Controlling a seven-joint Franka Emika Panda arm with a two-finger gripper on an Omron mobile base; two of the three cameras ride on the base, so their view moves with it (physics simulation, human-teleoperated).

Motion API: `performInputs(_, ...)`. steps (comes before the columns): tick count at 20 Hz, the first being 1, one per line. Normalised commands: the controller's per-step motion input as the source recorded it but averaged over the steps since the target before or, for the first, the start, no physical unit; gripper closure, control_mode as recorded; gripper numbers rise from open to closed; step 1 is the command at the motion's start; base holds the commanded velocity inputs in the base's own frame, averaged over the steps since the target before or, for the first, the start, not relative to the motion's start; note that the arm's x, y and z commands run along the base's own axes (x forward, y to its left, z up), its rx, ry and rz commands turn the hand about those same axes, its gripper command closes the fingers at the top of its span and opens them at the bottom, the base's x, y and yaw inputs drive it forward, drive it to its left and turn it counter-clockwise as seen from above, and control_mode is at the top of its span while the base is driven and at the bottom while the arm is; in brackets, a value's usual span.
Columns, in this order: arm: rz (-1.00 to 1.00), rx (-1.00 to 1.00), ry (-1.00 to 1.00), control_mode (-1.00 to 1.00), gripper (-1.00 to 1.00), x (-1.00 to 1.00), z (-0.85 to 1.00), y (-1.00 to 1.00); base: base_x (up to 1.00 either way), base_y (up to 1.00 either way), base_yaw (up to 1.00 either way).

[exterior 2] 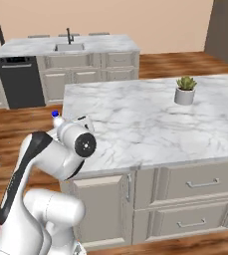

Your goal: Pick the bottled water, bottled drink, water bottle from the counter and place them in the open cabinet.

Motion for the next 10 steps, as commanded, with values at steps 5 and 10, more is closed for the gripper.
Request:
performInputs(5, 0.00, 0.00, 0.00, 1.00, 1.00, 0.00, 0.00, 0.00, -0.15, -0.01, -0.55)
performInputs(10, 0.00, 0.00, 0.00, 1.00, 1.00, 0.00, 0.00, 0.00, -0.10, -0.03, -0.57)
